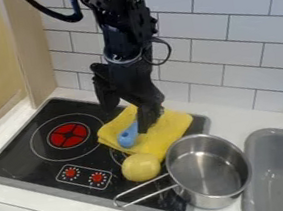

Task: Place the blue spoon on the left side of the stove

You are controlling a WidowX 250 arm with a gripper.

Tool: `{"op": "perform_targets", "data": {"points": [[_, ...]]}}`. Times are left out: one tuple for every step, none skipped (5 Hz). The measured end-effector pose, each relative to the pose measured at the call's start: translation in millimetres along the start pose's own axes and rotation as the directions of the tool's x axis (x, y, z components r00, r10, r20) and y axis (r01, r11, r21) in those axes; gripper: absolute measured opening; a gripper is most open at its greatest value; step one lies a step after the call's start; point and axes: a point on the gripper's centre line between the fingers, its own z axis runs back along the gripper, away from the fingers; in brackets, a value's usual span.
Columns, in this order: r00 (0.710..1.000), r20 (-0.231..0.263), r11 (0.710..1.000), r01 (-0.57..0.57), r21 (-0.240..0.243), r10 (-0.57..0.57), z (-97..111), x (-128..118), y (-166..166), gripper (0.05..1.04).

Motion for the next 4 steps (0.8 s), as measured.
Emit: {"op": "perform_targets", "data": {"points": [[0.998,-0.057,1.000,0.004,-0.013,-0.005,-10.1,-16.3,-4.6,0.999],[0.997,-0.081,0.999,0.019,-0.031,-0.022,-16.6,-18.8,-7.8,0.999],[0.994,-0.104,0.999,0.032,-0.042,-0.036,-21.4,-21.0,-9.2,0.999],[0.995,-0.092,0.999,0.021,-0.038,-0.024,-18.8,-12.2,-3.6,0.999]]}}
